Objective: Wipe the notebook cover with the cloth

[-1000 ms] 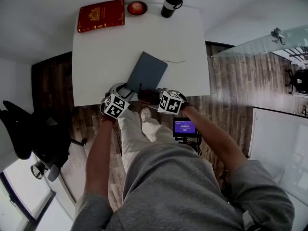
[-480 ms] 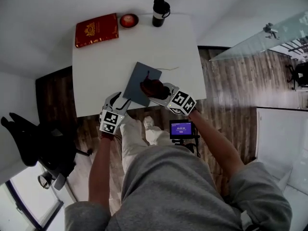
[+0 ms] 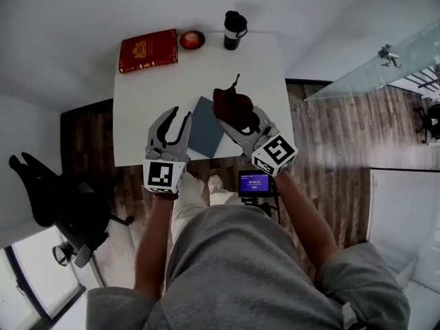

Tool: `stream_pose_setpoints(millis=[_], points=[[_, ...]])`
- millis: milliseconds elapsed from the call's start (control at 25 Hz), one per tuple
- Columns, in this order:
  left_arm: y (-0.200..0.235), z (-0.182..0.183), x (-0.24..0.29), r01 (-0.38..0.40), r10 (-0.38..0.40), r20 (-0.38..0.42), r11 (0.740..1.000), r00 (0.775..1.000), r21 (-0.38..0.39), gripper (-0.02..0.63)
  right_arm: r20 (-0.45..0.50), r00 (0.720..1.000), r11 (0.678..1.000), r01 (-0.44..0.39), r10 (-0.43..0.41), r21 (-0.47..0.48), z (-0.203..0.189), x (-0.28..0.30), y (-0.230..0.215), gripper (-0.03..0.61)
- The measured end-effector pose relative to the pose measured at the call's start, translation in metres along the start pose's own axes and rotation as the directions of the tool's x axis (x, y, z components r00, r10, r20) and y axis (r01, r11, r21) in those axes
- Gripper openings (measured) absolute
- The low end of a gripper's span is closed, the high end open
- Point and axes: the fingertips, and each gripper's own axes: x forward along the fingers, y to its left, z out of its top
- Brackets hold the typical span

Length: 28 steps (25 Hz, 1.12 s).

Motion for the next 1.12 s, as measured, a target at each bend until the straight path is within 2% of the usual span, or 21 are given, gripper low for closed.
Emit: stream_pose_setpoints(millis=[80, 200, 400, 600, 920, 1120], points=[[0.003, 0.031, 0.002, -0.042, 0.042, 0.071, 0.999, 0.997, -0.012, 0.118, 0.056, 0.997, 0.998, 0.05, -0.048, -0.04, 0.022, -0.006, -0.001, 0.173], [0.004, 0.069, 0.004, -0.089, 0.087, 0.139, 0.996, 0.986, 0.01, 0.115, 0.12, 0.985, 0.987, 0.136, -0.126, -0.081, 0.049, -0.016, -0.006, 0.173], [-0.002, 0.102, 0.004, -0.111, 0.102, 0.207, 0.993, 0.973, 0.033, 0.1, 0.195, 0.966, 0.978, 0.189, -0.169, -0.085, 0.079, -0.026, -0.001, 0.173], [-0.009, 0.105, 0.005, -0.13, 0.121, 0.221, 0.991, 0.968, 0.026, 0.07, 0.226, 0.954, 0.98, 0.201, -0.198, 0.008, 0.083, -0.029, -0.004, 0.184], [-0.022, 0.094, 0.003, -0.132, 0.127, 0.187, 0.991, 0.974, 0.017, 0.014, 0.202, 0.959, 0.979, 0.203, -0.199, 0.004, 0.077, -0.029, 0.003, 0.184], [-0.024, 0.082, 0.01, -0.14, 0.138, 0.143, 0.99, 0.98, 0.005, -0.011, 0.198, 0.967, 0.986, 0.166, -0.162, -0.001, 0.073, -0.028, 0.005, 0.184]])
